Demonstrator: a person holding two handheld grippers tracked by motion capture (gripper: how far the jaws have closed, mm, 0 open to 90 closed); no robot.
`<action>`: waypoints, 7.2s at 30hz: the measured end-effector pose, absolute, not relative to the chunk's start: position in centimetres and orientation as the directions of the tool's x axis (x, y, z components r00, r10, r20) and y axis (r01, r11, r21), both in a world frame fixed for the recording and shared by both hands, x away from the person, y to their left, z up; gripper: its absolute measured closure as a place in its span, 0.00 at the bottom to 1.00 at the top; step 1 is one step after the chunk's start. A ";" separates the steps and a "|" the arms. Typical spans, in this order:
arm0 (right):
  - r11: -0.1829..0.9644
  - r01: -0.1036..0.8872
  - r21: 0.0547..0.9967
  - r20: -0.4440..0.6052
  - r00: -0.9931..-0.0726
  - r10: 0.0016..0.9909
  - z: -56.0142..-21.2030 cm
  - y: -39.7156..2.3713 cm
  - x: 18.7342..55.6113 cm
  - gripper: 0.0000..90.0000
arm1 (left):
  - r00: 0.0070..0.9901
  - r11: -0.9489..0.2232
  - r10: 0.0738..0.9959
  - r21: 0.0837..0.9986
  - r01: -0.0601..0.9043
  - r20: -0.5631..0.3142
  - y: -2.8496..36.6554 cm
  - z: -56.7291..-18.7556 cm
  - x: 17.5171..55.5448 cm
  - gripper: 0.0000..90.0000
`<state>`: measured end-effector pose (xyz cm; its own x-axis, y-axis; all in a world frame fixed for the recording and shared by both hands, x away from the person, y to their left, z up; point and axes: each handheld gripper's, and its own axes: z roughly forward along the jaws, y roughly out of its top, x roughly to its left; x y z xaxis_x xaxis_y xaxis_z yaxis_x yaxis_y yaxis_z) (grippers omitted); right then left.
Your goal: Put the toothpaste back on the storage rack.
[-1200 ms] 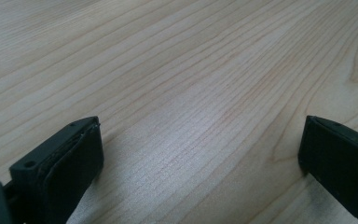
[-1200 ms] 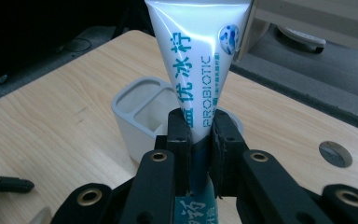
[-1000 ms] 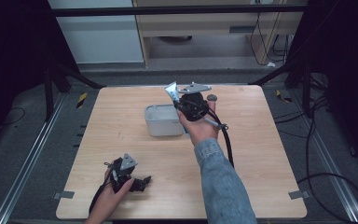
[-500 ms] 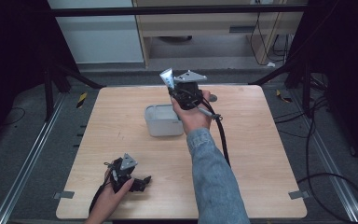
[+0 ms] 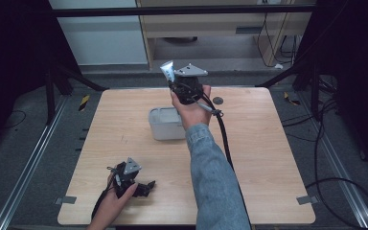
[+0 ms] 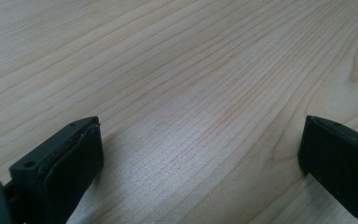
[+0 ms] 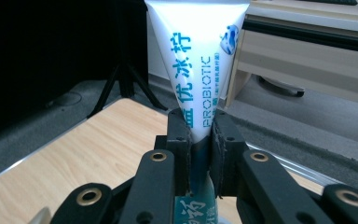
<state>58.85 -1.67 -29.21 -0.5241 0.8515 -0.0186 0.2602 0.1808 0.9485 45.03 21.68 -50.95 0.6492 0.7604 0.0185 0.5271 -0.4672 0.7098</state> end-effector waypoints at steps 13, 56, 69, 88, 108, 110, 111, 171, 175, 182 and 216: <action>0.149 0.236 0.960 -0.013 -0.496 0.868 -29.4 0.0 59.9 0.89 | 0.655 -0.472 0.756 0.709 0.524 0.019 21.7 -50.9 45.0 0.00; 0.119 0.284 0.952 0.038 -0.491 0.870 -34.9 2.3 62.1 0.89 | 0.658 -0.473 0.753 0.710 0.521 0.018 21.7 -51.0 45.0 0.00; 0.135 0.310 0.941 0.036 -0.489 0.871 -36.1 2.3 62.1 0.88 | 0.660 -0.474 0.751 0.710 0.520 0.018 21.7 -51.0 45.0 0.00; 0.168 0.341 0.925 0.024 -0.494 0.869 -37.0 2.0 62.1 0.88 | 0.660 -0.473 0.751 0.710 0.521 0.017 21.7 -51.0 45.0 0.00; 0.198 0.365 0.910 0.008 -0.493 0.870 -37.9 2.0 61.8 0.88 | 0.660 -0.473 0.751 0.711 0.521 0.017 21.7 -51.0 45.0 0.00; 0.198 0.370 0.908 0.011 -0.493 0.870 -38.0 1.9 61.8 0.88 | 0.660 -0.473 0.751 0.710 0.521 0.017 21.7 -51.0 45.0 0.00; 0.199 0.373 0.906 0.011 -0.492 0.871 -38.1 1.9 61.8 0.88 | 0.660 -0.474 0.751 0.710 0.521 0.017 21.7 -51.0 45.0 0.00; 0.272 0.420 0.866 -0.010 -0.528 0.849 -40.2 3.0 61.5 0.87 | 0.660 -0.473 0.751 0.711 0.520 0.017 21.7 -51.0 45.0 0.00; 0.267 0.423 0.866 -0.003 -0.529 0.849 -40.2 3.0 61.6 0.87 | 0.660 -0.474 0.751 0.711 0.520 0.017 21.7 -51.0 45.0 0.00; 0.260 0.429 0.865 0.007 -0.529 0.849 -40.2 3.0 61.7 0.86 | 0.660 -0.474 0.751 0.710 0.520 0.017 21.7 -51.0 45.0 0.00; 0.247 0.422 0.872 0.030 -0.550 0.835 -39.5 2.3 60.6 0.77 | 0.660 -0.473 0.751 0.711 0.520 0.017 21.7 -51.0 45.0 0.00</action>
